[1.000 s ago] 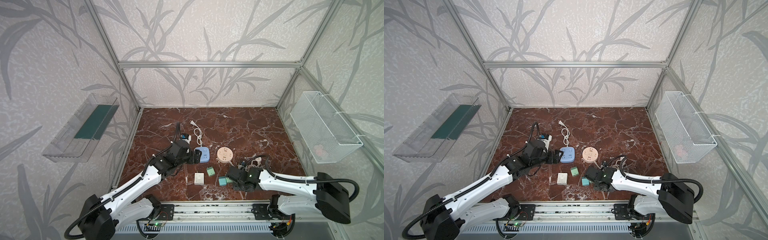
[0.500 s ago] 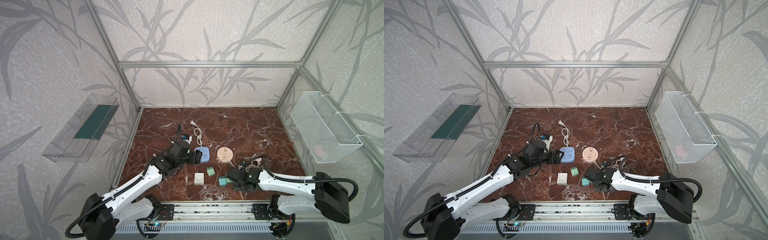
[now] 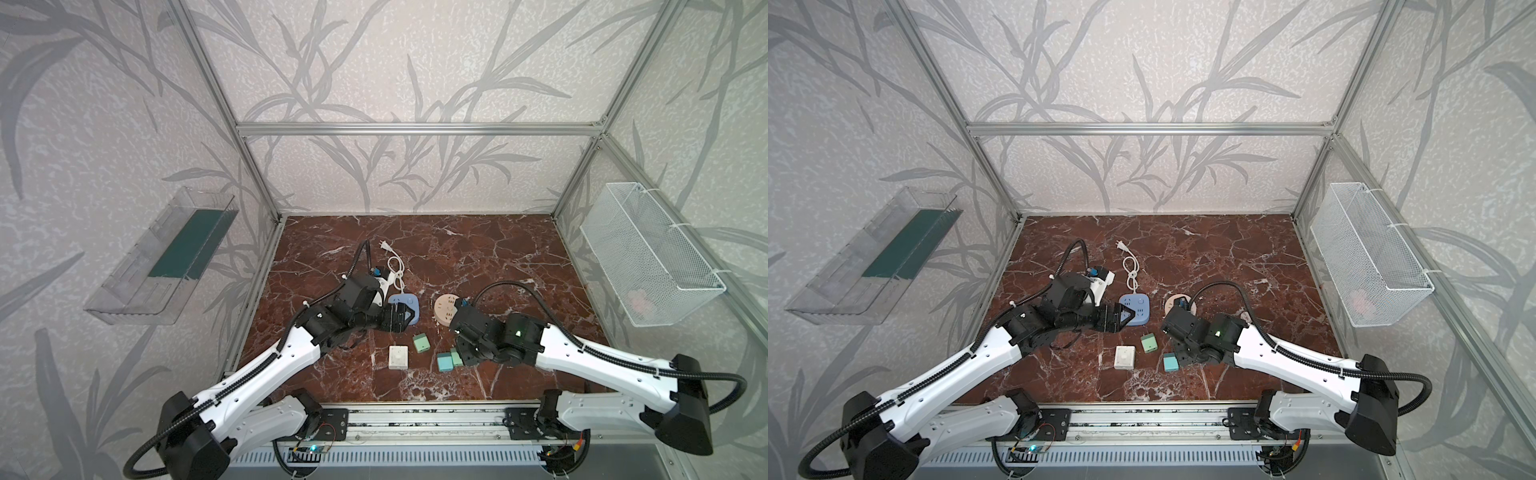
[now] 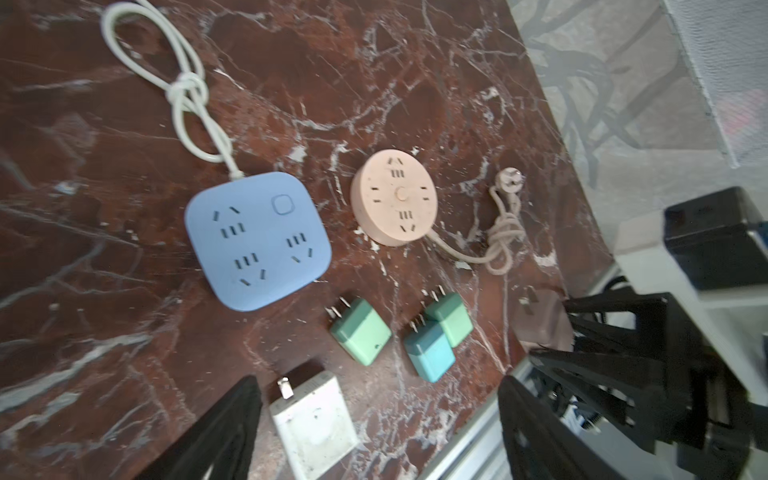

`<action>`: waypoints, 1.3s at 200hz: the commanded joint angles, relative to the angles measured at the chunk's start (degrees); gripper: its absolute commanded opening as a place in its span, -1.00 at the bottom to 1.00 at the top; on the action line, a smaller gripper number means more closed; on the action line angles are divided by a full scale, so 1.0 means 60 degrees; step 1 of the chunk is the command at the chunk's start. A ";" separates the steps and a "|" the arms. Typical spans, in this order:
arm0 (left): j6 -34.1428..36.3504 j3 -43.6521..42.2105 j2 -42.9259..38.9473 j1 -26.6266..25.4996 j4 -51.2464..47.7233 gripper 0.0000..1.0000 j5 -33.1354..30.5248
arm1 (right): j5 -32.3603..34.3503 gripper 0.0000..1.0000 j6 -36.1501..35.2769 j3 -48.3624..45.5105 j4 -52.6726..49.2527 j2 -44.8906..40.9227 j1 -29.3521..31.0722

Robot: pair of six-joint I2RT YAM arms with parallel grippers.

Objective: Insert the plug

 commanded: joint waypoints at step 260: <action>-0.3422 -0.1885 0.0644 -0.0656 0.4845 0.16 0.3142 | -0.1125 -1.00 -0.3712 0.0296 0.3139 -0.0612 0.0046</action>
